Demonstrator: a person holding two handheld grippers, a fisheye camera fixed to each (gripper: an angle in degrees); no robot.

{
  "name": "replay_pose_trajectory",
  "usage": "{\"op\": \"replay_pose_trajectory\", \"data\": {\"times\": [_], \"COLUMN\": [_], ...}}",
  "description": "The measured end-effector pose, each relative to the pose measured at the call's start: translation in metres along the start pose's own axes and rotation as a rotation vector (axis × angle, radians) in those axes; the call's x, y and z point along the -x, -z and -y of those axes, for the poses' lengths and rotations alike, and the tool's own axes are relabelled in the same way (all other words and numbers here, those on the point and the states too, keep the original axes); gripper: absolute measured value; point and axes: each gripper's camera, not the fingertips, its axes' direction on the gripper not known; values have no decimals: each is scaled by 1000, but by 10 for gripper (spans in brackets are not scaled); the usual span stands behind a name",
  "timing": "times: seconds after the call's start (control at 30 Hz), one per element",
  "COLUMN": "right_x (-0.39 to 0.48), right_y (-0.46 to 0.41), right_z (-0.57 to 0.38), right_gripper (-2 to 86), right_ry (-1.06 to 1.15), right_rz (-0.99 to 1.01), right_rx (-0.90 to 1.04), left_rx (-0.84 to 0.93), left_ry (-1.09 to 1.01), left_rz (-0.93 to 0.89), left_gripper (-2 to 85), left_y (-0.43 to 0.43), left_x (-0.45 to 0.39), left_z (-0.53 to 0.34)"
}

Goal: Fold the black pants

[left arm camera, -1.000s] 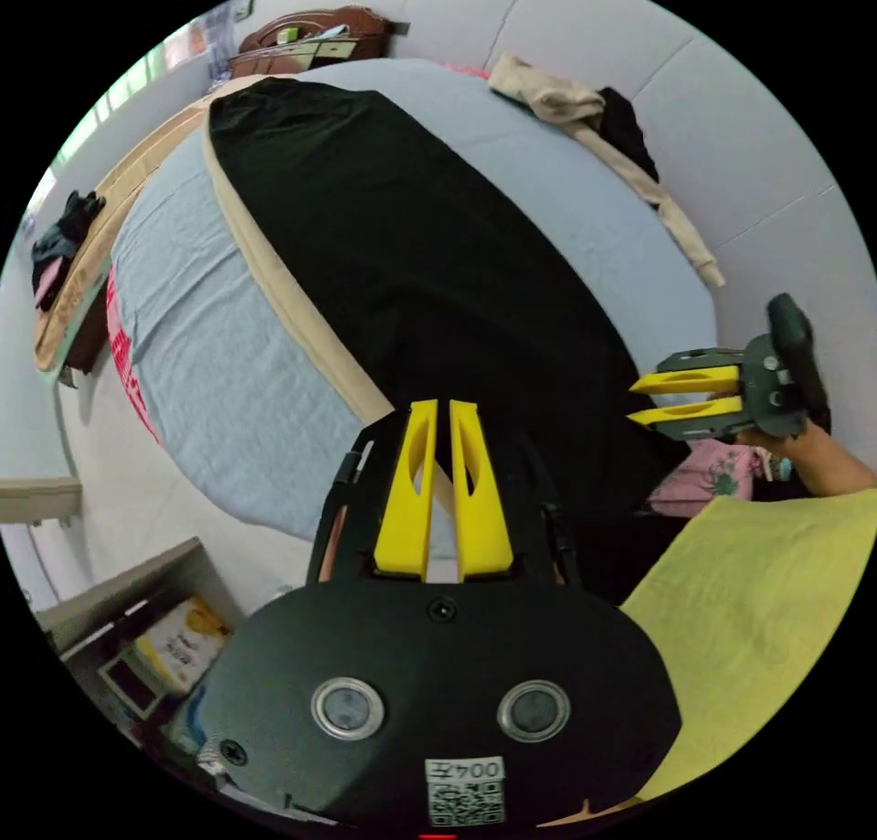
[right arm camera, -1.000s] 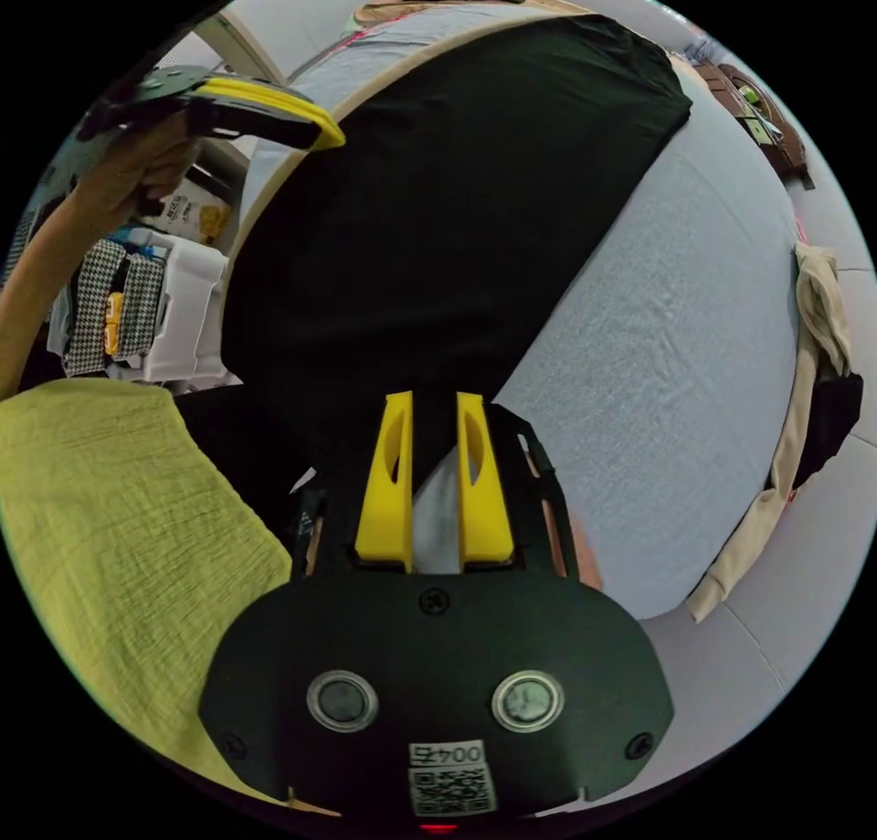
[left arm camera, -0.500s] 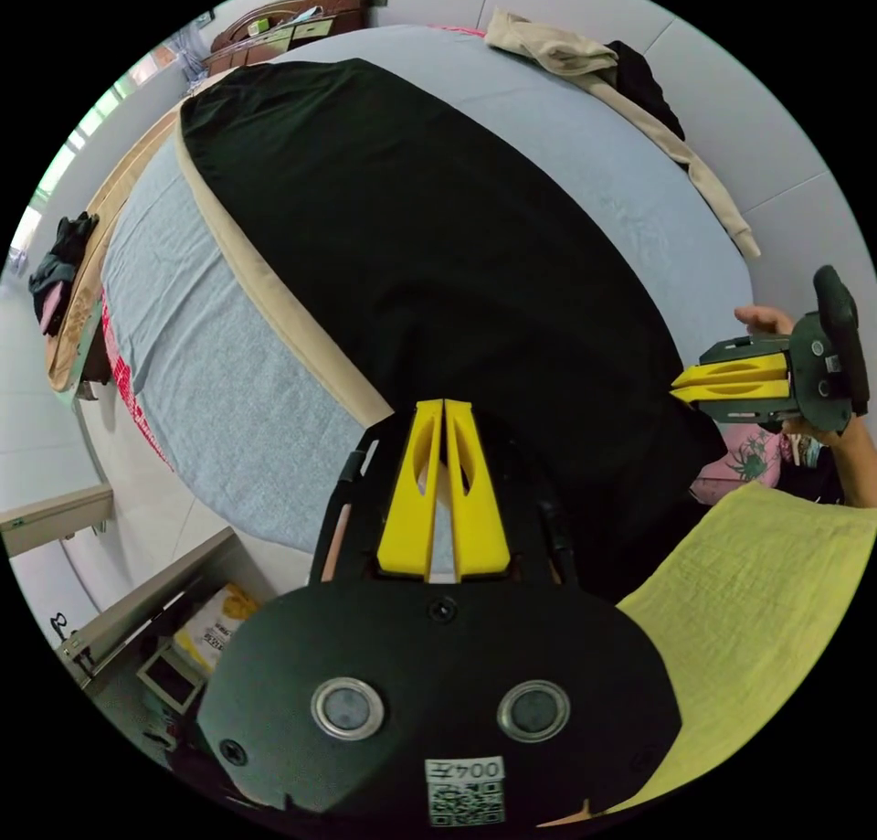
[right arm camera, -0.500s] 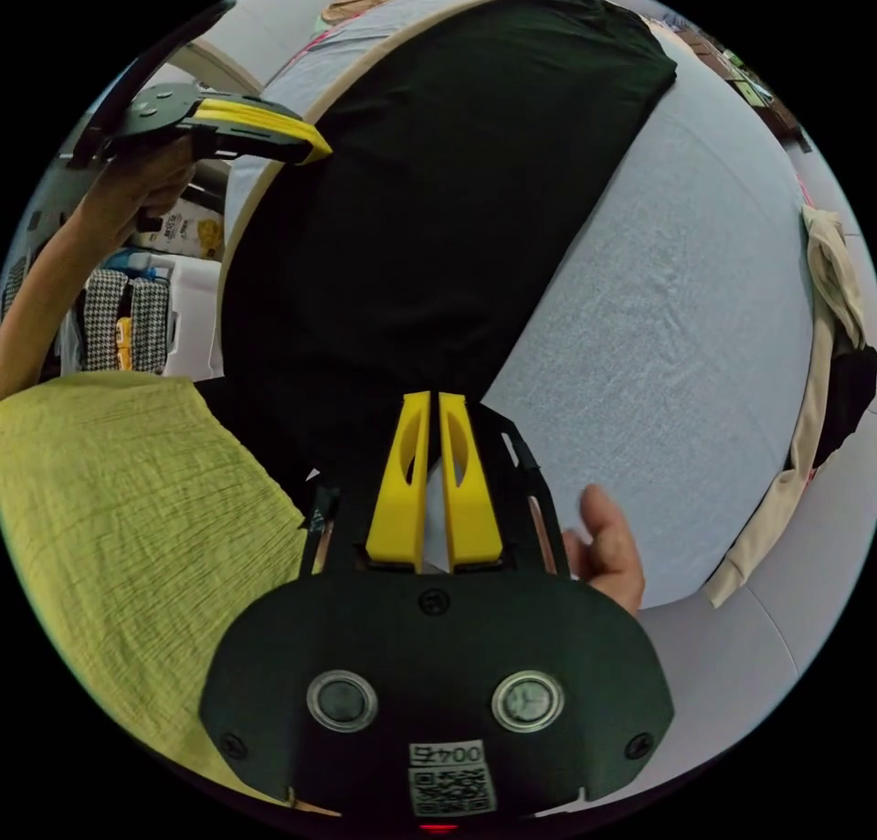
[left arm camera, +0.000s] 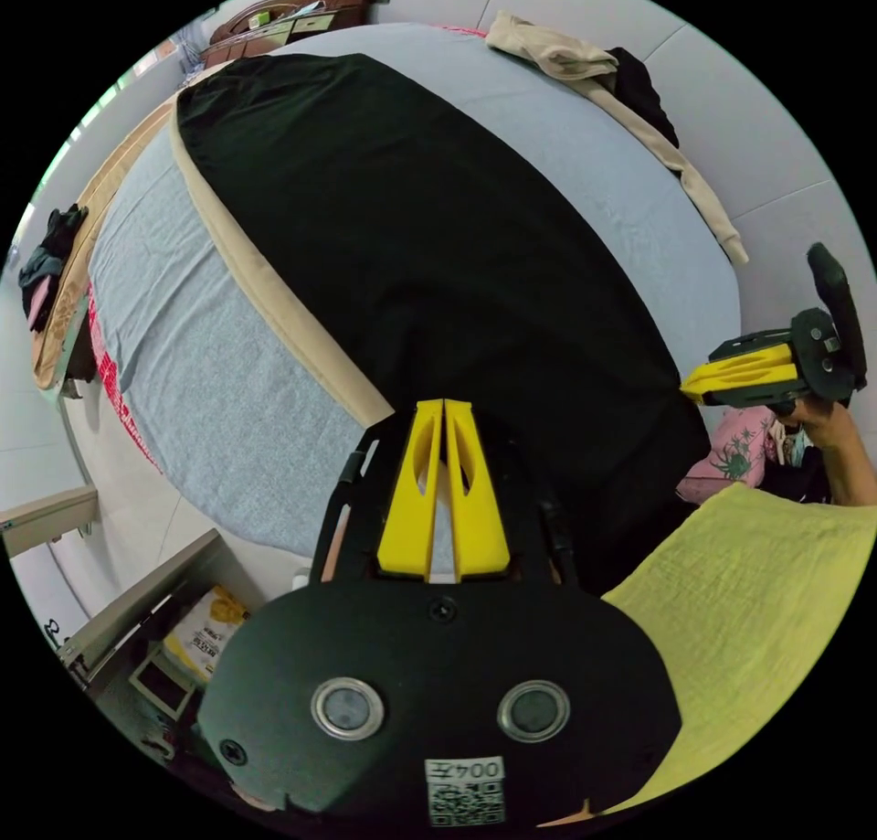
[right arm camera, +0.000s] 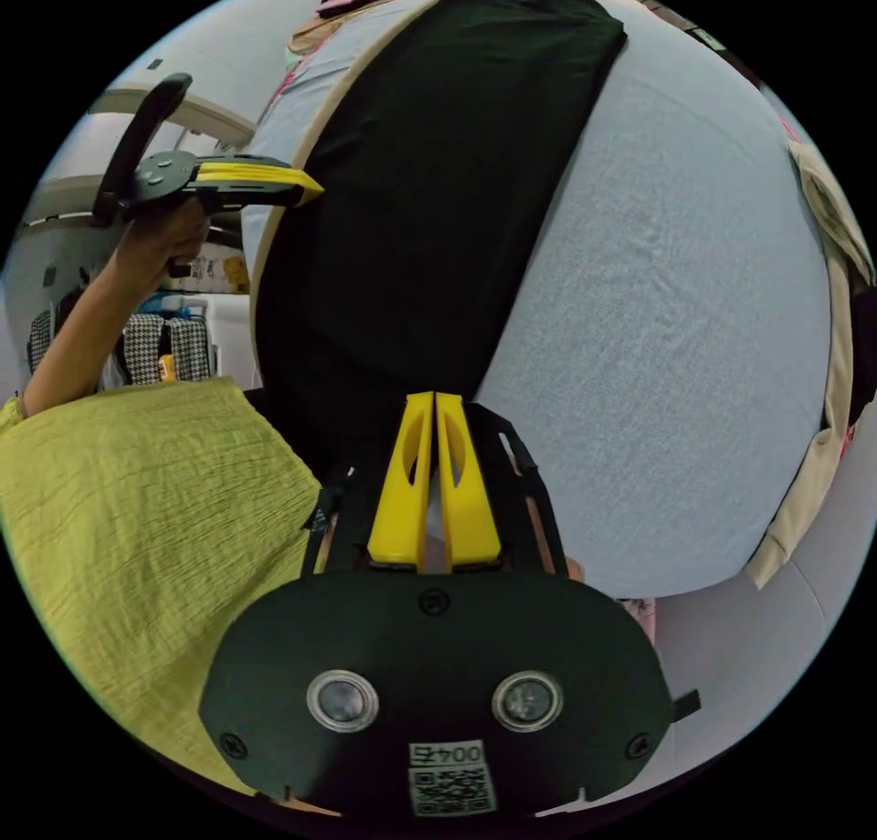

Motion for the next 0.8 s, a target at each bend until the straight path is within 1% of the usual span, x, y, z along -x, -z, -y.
{"op": "replay_pose_trajectory", "data": {"times": [0.1,0.23,0.3,0.33,0.43,0.53,0.67,0.8], "right_x": [-7,-14,-22,-28,-42,-46,-39,-32], "right_y": [-7,4,2,-2,-6,5,7,-17], "right_z": [8,-4,-15,-22,-41,-58,-74,-82], "right_gripper": [-7,0,11,32,59,58,65,63], "right_ry": [14,33,41,40,25,33,83,126], "right_rz": [-21,37,77,84,41,20,49,19], "right_rx": [50,78,121,149,151,56,-81,-65], "left_rx": [7,9,5,4,5,7,0,1], "left_ry": [-1,9,16,16,14,15,11,14], "left_rz": [-2,-28,-47,-50,-60,-66,-53,-43], "left_gripper": [3,3,3,2,3,3,3,3], "left_y": [-2,-3,-3,-3,-2,1,7,14], "left_x": [1,9,15,16,23,30,37,48], "left_z": [3,3,2,1,-1,-5,-14,-24]}}
